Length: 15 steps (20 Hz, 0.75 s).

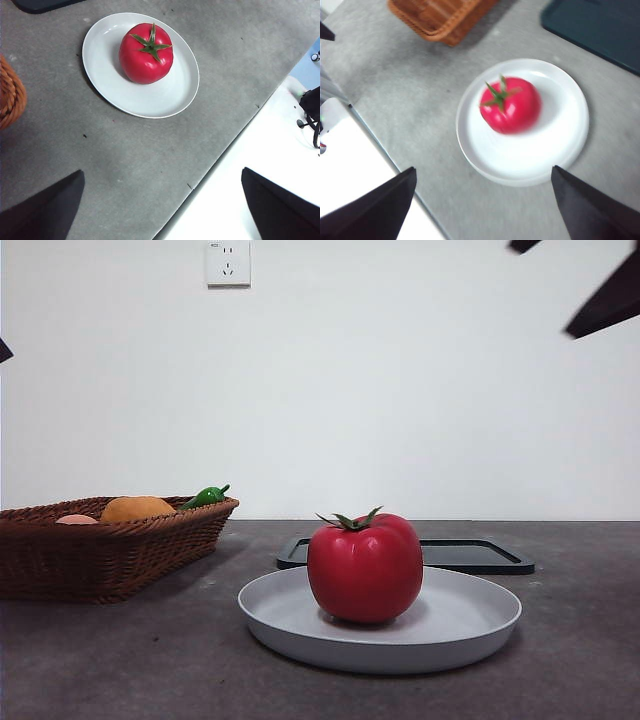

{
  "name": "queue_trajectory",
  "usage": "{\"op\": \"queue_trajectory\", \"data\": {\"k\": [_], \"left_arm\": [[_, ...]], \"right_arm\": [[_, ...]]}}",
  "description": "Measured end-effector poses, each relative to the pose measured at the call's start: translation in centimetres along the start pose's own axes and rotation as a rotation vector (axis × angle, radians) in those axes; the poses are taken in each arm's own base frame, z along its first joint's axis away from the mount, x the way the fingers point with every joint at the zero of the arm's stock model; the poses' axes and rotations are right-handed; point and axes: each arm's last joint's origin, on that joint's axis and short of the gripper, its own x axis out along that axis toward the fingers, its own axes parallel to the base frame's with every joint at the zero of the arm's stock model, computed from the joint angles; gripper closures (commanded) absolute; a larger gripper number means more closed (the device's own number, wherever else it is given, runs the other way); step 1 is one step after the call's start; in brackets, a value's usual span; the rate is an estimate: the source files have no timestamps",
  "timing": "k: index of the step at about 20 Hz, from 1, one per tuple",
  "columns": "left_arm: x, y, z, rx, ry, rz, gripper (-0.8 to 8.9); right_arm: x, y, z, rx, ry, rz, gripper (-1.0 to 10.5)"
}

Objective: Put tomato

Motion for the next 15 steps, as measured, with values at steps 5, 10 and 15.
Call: {"op": "queue_trajectory", "data": {"k": [5, 10, 15], "left_arm": [[0.0, 0.0, 0.0, 0.0, 0.0, 0.0, 3.18], [0.0, 0.0, 0.0, 0.0, 0.0, 0.0, 3.18], [0.0, 0.0, 0.0, 0.001, -0.002, 0.0, 3.18]], "right_arm": [[4.5, -0.3, 1.9, -0.07, 0.015, -0.008, 4.9], [9.5, -0.8, 2.6, -0.104, 0.064, -0.041, 4.6], [13.2, -1.0, 2.7, -0.13, 0.093, -0.045, 4.6]]}}
